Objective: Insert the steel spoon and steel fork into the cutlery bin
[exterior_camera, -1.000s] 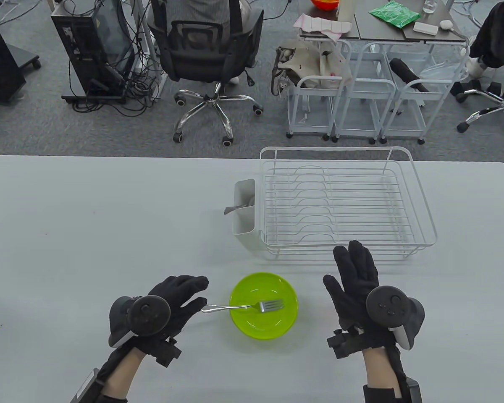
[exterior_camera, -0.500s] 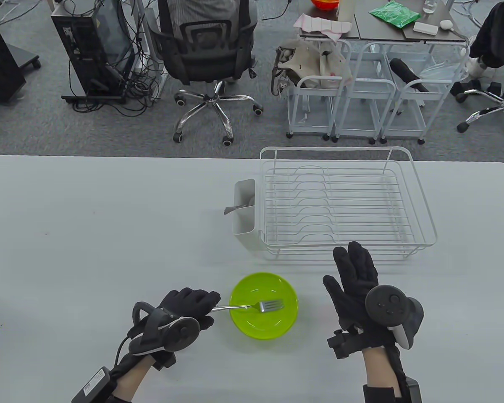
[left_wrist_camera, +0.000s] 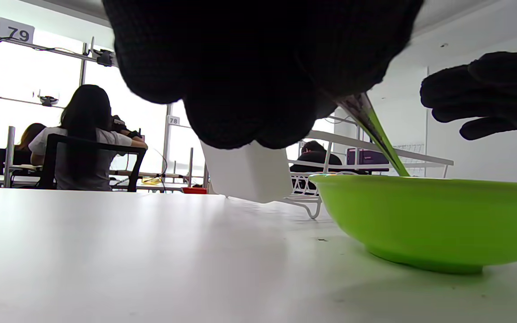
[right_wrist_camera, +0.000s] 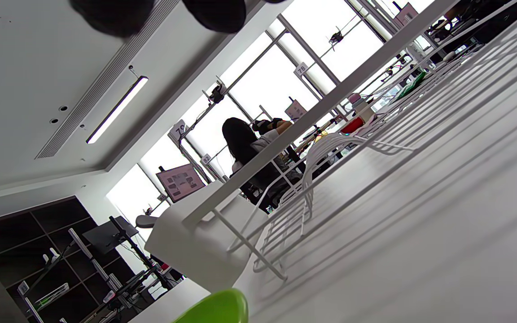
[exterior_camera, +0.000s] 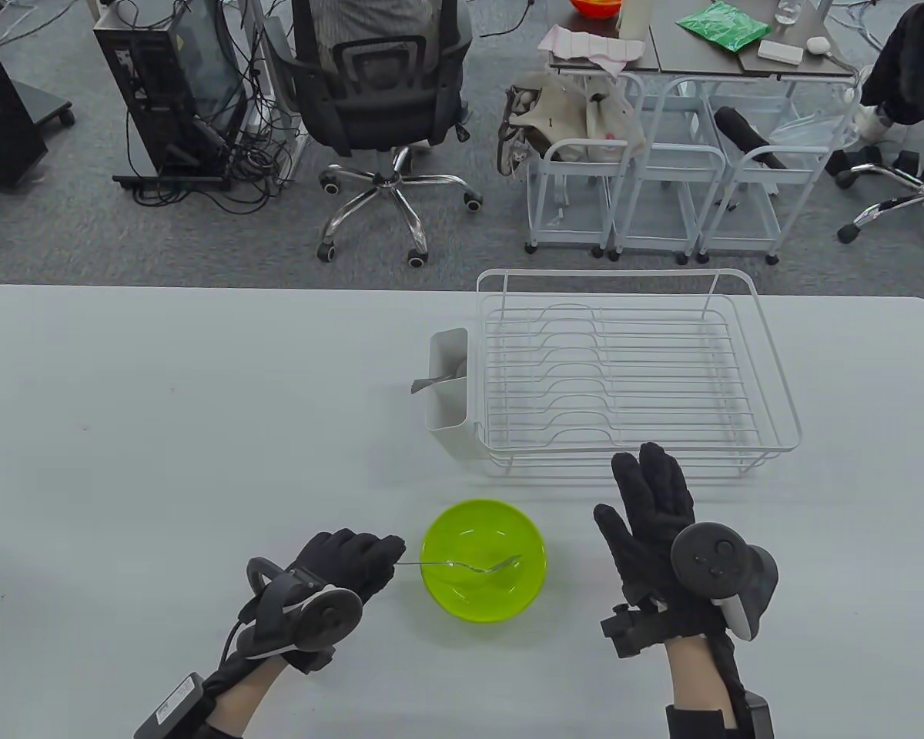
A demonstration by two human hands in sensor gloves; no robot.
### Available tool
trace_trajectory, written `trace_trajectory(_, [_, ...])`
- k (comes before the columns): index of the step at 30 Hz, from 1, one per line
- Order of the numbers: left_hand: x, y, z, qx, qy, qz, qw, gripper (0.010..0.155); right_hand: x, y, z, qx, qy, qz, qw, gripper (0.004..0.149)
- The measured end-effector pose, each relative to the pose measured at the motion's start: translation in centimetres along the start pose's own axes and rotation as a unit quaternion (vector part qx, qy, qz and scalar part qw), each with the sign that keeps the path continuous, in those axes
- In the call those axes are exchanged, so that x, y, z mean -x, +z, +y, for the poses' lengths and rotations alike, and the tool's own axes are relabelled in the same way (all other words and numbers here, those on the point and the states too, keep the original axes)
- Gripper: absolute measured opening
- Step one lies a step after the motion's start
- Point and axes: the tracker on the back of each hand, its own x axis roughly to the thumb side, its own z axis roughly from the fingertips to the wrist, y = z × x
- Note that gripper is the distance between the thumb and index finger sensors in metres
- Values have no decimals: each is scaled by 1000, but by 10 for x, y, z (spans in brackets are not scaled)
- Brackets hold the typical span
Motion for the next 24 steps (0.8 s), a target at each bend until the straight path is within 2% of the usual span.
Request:
trace_trajectory(3, [3,0,1,-8,15,14,1000,43,0,0,0,1,0,-1,1000,70])
trace_trajectory(7, [10,0,2,-20,133,65,989,43,0,0,0,1,0,-1,1000,69])
trace_trajectory(12, [24,1,9,-49,272,129,952,43,0,0,-2,4,-4,-2,1000,70])
trace_trajectory(14, [33,3,13,-60,323,153,932,43,0,0,-2,6,-7,-2,1000,70])
trace_trajectory(16, [41,3,17,-76,347,169,919,42,1,0,-4,9,-12,-1,1000,70])
trace_trajectory(18, [50,3,24,-94,351,179,914,42,2,0,-6,12,-17,0,1000,70])
trace_trajectory(21, [65,1,40,-132,345,195,909,42,1,0,-8,16,-23,-1,1000,70])
trace_trajectory(24, [79,-6,62,-169,356,209,895,42,0,0,-9,18,-27,-5,999,70])
